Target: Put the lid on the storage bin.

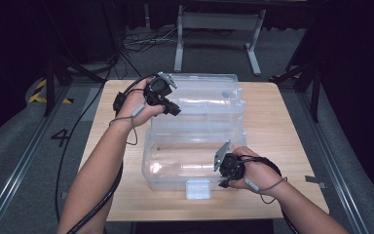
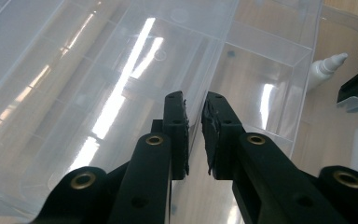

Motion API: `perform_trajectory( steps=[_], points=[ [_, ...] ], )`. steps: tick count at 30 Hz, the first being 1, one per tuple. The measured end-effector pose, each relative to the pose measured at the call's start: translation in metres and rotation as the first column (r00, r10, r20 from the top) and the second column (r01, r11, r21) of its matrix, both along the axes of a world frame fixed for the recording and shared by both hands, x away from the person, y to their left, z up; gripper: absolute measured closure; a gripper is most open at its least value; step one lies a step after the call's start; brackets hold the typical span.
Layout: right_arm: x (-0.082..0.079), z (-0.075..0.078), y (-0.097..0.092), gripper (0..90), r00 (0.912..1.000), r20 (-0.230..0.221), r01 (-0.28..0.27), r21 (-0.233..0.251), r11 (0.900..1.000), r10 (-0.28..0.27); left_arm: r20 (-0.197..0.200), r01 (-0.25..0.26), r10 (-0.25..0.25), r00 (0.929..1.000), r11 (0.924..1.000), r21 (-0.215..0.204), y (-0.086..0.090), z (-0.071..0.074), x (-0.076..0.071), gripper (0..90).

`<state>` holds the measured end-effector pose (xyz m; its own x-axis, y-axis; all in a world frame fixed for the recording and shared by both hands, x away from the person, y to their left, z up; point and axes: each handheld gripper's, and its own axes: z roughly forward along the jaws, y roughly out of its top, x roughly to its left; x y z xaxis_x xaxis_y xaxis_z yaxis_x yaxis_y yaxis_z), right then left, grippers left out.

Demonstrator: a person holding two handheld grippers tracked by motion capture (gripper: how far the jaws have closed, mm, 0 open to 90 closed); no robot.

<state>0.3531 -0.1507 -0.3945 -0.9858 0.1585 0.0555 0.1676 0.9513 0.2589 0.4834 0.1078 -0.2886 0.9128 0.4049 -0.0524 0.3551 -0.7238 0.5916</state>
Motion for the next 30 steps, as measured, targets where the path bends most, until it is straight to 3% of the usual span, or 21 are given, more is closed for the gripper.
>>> perform_trajectory(
  steps=[10, 30],
  points=[
    [0.0, -0.001, 0.001, 80.5, 1.0, 0.003, -0.004, 0.0, 1.0, 0.004, 0.019, 0.006, -0.006, 0.9998, 0.9996, -0.026, 0.002, 0.0, -0.009, 81.6],
    [0.001, -0.002, 0.0, 80.4, 1.0, 0.001, 0.0, 0.006, 1.0, 0.0, 0.061, 0.063, -0.063, 0.9961, 0.998, 0.002, 0.003, 0.009, -0.044, 83.6]
  ],
)
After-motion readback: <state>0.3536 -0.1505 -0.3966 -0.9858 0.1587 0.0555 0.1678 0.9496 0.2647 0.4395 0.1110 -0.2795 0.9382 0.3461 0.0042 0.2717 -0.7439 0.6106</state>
